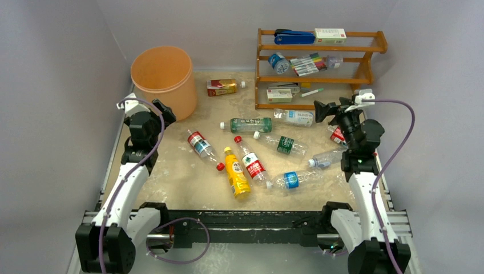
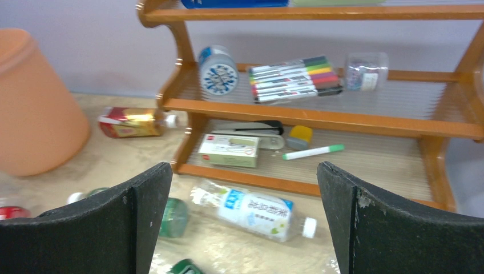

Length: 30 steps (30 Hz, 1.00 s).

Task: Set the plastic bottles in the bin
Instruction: Pick up the plastic bottle at the center of the board.

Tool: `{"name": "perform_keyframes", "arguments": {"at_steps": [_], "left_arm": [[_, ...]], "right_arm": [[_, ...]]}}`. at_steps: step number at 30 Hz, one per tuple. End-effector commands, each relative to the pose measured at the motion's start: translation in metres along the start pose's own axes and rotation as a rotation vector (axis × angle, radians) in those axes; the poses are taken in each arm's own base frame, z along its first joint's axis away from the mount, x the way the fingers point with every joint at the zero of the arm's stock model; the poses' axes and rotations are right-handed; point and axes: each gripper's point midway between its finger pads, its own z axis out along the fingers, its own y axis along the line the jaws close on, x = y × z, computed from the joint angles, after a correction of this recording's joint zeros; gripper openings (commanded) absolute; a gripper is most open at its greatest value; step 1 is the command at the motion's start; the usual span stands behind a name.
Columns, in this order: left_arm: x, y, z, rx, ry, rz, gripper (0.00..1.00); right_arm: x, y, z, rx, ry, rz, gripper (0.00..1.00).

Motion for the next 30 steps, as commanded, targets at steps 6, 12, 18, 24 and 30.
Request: {"name": "perform_keyframes", "arguments": {"at_steps": [6,12,18,24,30], "left_arm": [[0.032,-0.025,-0.050,0.096,0.241,-0.273,0.92],[0.030,-0.051,-0.085,0.302,0.245,-0.295,0.92],[0.025,-0.060,-0.097,0.378,0.224,-0.299,0.92],[0.044,-0.063,-0.093,0.436,0.255,-0.366,0.92],[0.074,-0.043,-0.082,0.322,0.329,-0.449,0.92]], "right_arm": [[-0.023,0.061,-0.019,-0.224,0.265,0.228,1.00],[-0.013,0.100,-0.034,-0.495,0.358,0.258,1.00],[0.001,0.112,-0.041,-0.548,0.364,0.413,1.00],[0.030,0.093,-0.024,-0.471,0.466,0.385,1.00],[0.051,0.051,-0.019,-0.194,0.531,0.322,1.00]]}}
